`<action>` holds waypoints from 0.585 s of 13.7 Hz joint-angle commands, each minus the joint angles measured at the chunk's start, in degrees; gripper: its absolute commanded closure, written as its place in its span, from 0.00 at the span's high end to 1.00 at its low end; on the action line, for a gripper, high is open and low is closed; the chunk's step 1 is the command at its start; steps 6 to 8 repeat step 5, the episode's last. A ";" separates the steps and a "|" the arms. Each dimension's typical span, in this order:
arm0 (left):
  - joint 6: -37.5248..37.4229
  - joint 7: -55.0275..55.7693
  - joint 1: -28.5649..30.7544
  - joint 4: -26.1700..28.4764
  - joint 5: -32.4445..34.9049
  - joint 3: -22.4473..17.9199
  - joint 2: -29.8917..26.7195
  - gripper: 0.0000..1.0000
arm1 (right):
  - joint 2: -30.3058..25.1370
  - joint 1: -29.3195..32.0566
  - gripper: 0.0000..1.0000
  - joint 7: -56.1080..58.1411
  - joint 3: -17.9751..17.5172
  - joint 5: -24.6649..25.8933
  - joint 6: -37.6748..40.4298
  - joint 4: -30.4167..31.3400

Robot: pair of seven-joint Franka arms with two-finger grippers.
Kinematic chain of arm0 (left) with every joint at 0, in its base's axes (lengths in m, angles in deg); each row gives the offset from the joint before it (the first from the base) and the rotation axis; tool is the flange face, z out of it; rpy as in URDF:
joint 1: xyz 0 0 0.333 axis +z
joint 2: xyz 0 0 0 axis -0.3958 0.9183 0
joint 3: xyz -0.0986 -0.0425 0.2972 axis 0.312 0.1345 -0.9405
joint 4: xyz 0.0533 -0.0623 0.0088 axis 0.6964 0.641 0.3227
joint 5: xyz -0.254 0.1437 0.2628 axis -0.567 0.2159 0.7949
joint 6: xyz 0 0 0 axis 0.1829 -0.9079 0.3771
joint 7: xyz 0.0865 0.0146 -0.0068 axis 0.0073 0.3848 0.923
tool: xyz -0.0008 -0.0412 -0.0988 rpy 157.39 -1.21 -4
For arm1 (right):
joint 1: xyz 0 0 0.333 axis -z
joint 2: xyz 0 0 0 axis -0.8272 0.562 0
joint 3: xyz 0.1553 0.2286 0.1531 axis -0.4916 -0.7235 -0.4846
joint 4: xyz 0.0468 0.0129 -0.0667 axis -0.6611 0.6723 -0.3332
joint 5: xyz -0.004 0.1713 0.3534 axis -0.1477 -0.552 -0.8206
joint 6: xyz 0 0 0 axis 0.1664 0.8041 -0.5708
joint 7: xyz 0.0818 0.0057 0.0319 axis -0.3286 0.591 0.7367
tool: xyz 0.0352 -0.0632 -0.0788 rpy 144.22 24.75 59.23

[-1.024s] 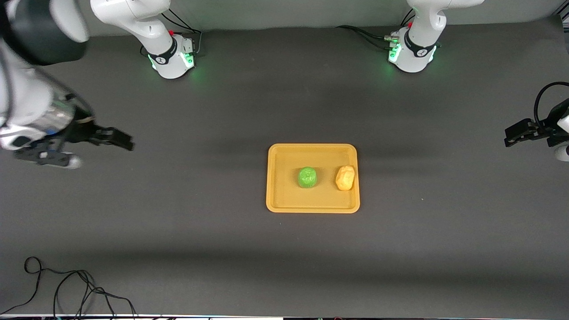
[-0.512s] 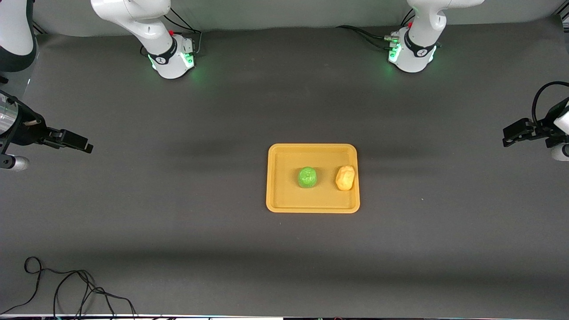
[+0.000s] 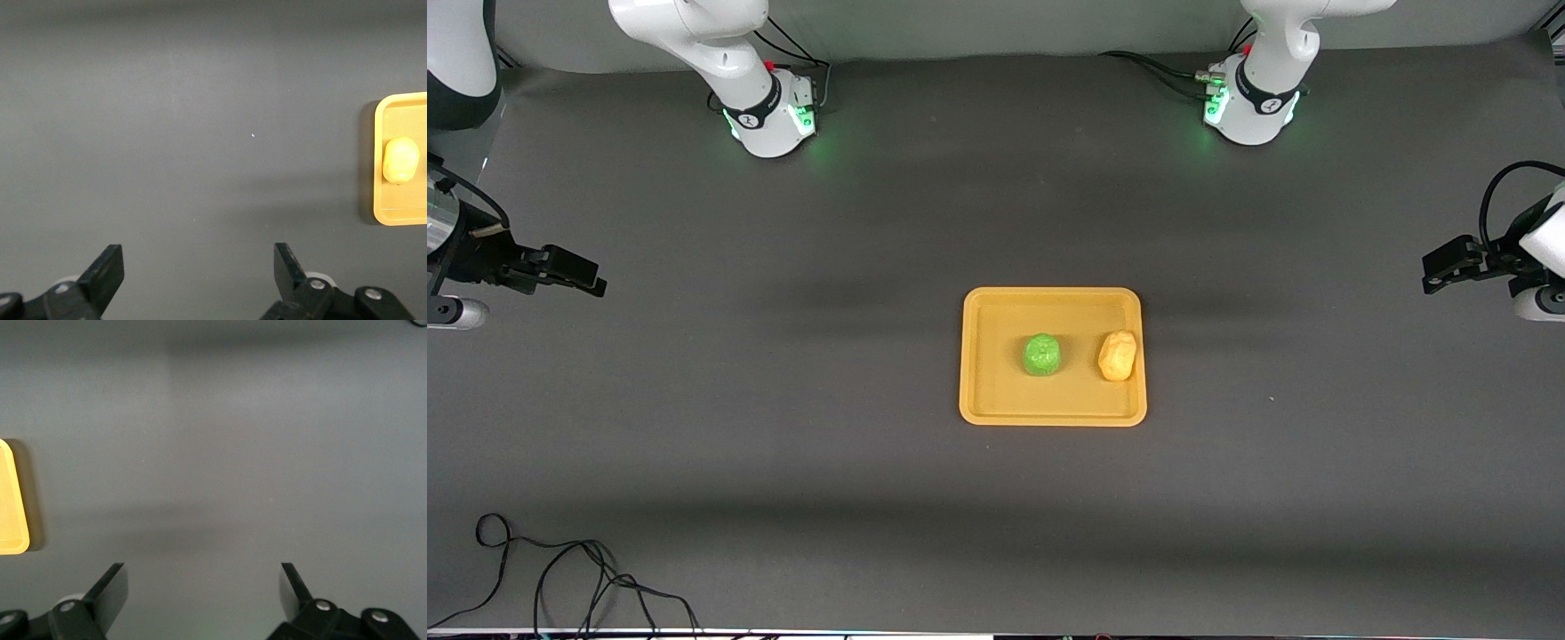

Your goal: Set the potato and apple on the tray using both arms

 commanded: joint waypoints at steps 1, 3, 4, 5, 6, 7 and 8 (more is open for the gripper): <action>-0.06 -0.58 -0.62 -0.18 0.39 -0.13 -0.59 1.00 | -0.28 -0.17 1.00 1.28 -0.09 1.10 0.49 -0.30; -0.23 -0.58 -0.53 -0.18 0.47 0.40 -0.59 1.00 | -0.36 -0.17 1.00 0.84 -0.17 1.02 0.58 -0.30; -0.50 0.03 -0.62 -0.18 0.47 0.92 -0.59 1.00 | -0.28 -0.17 1.00 0.92 -0.09 1.02 0.58 -0.30; -0.67 0.56 -0.53 -0.18 0.47 1.88 -0.59 1.00 | -0.28 -0.17 1.00 0.92 -0.09 1.02 0.58 -0.30; -0.67 0.56 -0.53 -0.18 0.47 1.88 -0.59 1.00 | -0.28 -0.17 1.00 0.92 -0.09 1.02 0.58 -0.30; -0.67 0.56 -0.53 -0.18 0.47 1.88 -0.59 1.00 | -0.28 -0.17 1.00 0.92 -0.09 1.02 0.58 -0.30; -0.67 0.56 -0.53 -0.18 0.47 1.88 -0.59 1.00 | -0.28 -0.17 1.00 0.92 -0.09 1.02 0.58 -0.30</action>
